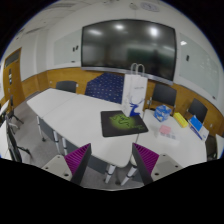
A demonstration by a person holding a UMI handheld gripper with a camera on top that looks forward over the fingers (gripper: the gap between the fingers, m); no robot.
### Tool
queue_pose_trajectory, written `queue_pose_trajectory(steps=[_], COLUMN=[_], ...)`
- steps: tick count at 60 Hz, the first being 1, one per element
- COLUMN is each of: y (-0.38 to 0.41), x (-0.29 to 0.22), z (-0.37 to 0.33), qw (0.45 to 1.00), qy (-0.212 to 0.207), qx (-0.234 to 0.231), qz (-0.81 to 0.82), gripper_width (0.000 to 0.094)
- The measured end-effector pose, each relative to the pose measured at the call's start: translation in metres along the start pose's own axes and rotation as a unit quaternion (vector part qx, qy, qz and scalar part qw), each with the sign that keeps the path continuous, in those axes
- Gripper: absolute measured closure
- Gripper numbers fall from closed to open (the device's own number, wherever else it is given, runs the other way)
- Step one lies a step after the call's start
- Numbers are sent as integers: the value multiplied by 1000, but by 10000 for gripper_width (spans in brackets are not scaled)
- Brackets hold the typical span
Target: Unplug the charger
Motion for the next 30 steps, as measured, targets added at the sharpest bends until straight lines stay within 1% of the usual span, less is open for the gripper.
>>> queue_pose_trajectory(steps=[4, 7, 13, 14, 17, 19, 20, 30], y=[-19, -60, -91, -119, -141, -159, -168, -223], x=[0, 5, 8, 13, 17, 20, 23, 43], z=[0, 14, 16, 22, 28, 21, 30, 65], qw=[999, 998, 993, 993, 989, 987, 985, 977], qy=[3, 3, 4, 2, 0, 0, -2, -11], qx=[29, 52, 98, 104, 126, 140, 148, 185], qz=[16, 28, 59, 63, 76, 83, 86, 106], gripper_width=[79, 79, 77, 78, 80, 78, 79, 75])
Point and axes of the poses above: the point between the fingertips, and its own axes, seen from behind it with the camera up: y to the left, x down, z forward, the way the camera looks, the point moved 2 cm from there along -z, backward, against the way the camera looks, and after that the axes turned 1 degree about z, right-handed, at the moved point
